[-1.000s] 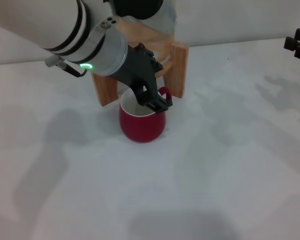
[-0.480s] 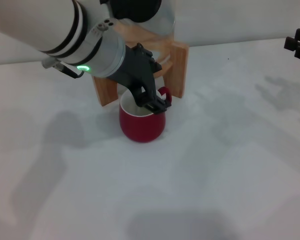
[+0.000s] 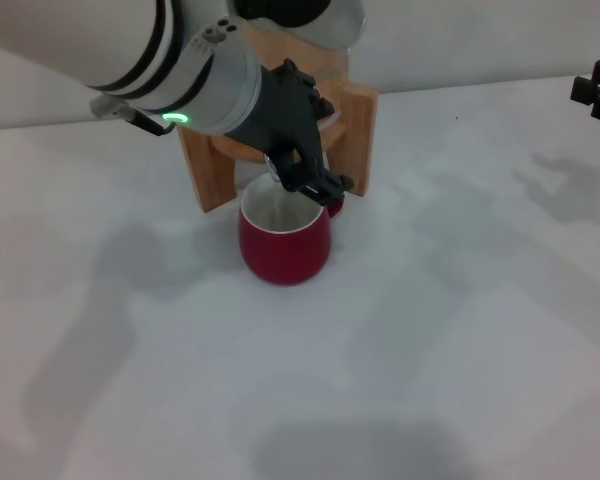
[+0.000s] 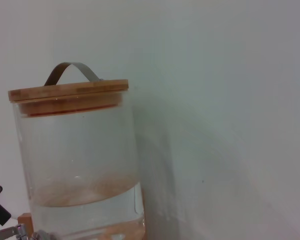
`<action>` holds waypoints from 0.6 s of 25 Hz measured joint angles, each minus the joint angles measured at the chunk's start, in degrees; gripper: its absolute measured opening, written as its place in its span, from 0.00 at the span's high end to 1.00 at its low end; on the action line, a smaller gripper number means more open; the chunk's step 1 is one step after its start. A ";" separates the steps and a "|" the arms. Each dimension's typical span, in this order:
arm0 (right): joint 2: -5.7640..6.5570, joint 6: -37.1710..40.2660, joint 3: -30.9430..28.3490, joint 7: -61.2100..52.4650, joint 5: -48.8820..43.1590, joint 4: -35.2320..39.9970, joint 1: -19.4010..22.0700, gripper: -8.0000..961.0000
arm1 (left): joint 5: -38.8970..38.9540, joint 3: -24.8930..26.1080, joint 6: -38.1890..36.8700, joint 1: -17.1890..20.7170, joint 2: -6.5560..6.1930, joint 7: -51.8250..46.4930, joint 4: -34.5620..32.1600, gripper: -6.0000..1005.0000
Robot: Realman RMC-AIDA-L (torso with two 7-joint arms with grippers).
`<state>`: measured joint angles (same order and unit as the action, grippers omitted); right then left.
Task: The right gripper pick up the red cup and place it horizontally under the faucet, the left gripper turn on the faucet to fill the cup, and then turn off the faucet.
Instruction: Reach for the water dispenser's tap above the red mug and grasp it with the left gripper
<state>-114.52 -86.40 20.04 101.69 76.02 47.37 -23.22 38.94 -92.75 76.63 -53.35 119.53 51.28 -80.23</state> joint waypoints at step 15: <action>0.06 0.00 -0.01 -0.16 0.00 0.00 0.10 0.59 | -2.81 -0.94 0.29 4.21 -0.04 -2.16 -6.88 0.21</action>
<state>-114.46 -86.40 20.03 101.53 76.02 47.37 -23.11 36.13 -93.69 76.91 -49.14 119.49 49.12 -87.11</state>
